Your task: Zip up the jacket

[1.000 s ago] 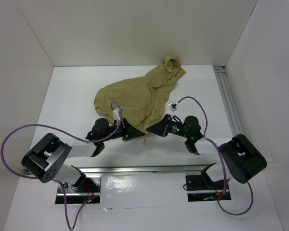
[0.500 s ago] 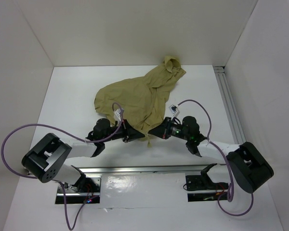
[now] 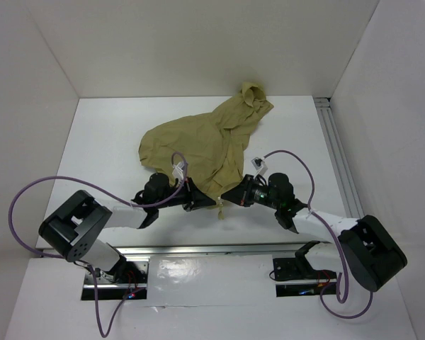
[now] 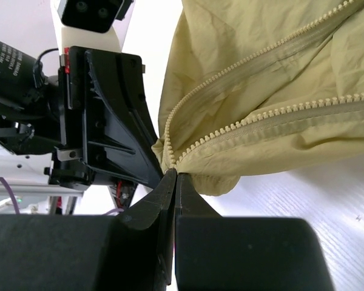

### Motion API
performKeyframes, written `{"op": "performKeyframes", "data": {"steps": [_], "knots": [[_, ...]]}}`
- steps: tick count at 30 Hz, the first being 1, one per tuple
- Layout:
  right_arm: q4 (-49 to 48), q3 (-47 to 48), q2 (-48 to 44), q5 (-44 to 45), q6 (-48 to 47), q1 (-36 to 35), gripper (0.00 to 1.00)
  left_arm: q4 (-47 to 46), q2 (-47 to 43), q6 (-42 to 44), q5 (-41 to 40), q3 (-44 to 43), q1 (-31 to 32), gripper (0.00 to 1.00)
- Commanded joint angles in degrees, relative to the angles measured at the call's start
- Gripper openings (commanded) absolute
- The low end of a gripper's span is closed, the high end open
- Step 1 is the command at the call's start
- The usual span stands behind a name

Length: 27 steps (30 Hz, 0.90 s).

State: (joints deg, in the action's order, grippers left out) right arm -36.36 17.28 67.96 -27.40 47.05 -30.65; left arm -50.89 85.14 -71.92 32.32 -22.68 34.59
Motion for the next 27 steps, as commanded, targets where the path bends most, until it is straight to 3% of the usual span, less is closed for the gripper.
{"op": "performKeyframes", "data": {"steps": [1,8,11,13,17,20,27], "knots": [[-2.3,-0.2,-2.1,5.0,1.5,0.3,0.0,-0.3,1.0,2.0,3.5,-0.8,0.8,0.0],[-0.8,-0.2,-2.7,5.6,3.4,0.3,0.0,3.1,1.0,3.8,3.5,-1.5,1.4,0.0],[4.3,1.8,-1.7,6.7,1.7,0.3,0.15,5.5,1.0,5.2,3.5,-2.1,1.4,0.0],[6.6,3.4,-1.2,6.7,0.4,-0.2,0.16,6.6,1.0,5.7,4.1,-2.8,1.4,0.0],[14.2,6.1,-0.6,6.1,-2.4,-0.2,0.28,9.0,1.6,6.3,7.0,-4.9,1.4,0.0],[18.9,7.4,-0.6,7.3,-4.4,-0.2,0.38,13.9,2.1,8.6,8.4,-7.0,1.4,0.0],[30.0,11.5,-2.6,11.0,-12.0,-0.8,0.42,33.6,3.9,18.8,11.2,-15.1,1.4,0.0]]}}
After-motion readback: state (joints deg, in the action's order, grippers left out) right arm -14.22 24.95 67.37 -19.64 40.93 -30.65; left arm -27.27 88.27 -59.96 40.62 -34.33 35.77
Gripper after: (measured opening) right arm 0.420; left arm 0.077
